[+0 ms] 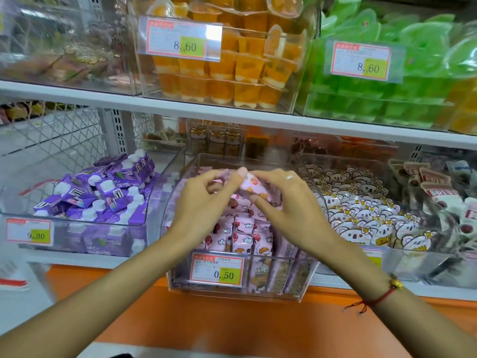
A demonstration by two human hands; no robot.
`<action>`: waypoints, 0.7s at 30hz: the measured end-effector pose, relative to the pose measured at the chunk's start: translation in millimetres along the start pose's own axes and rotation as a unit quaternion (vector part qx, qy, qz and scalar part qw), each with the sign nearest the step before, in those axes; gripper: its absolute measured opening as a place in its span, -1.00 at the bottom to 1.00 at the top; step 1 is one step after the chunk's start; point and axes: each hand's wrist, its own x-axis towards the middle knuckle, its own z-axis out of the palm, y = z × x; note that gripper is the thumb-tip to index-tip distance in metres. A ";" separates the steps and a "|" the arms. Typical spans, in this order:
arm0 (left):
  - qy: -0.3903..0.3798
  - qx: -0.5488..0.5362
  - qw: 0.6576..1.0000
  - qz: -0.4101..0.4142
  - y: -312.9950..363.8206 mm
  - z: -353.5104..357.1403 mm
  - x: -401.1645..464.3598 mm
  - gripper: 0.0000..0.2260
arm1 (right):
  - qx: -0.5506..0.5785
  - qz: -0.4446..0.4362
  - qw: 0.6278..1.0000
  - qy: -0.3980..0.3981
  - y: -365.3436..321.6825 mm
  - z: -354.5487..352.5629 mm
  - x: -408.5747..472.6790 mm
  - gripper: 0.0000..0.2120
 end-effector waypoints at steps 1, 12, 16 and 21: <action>-0.004 -0.009 1.000 0.001 1.6 0.2 1.3 -0.72 | 0.069 0.053 0.996 0.000 2.4 -1.7 2.2 -0.68; -0.222 0.344 0.912 0.037 -24.4 20.8 58.0 -0.74 | 0.382 0.294 0.876 -0.015 38.8 -8.3 28.6 -0.33; -0.291 0.434 0.849 0.076 -38.3 26.5 67.8 -0.80 | 0.347 0.250 0.904 -0.022 52.1 -5.6 35.7 -0.49; -0.310 0.447 0.833 0.097 -45.8 23.8 68.2 -0.90 | 0.304 0.254 0.918 -0.009 67.0 0.3 41.1 -0.66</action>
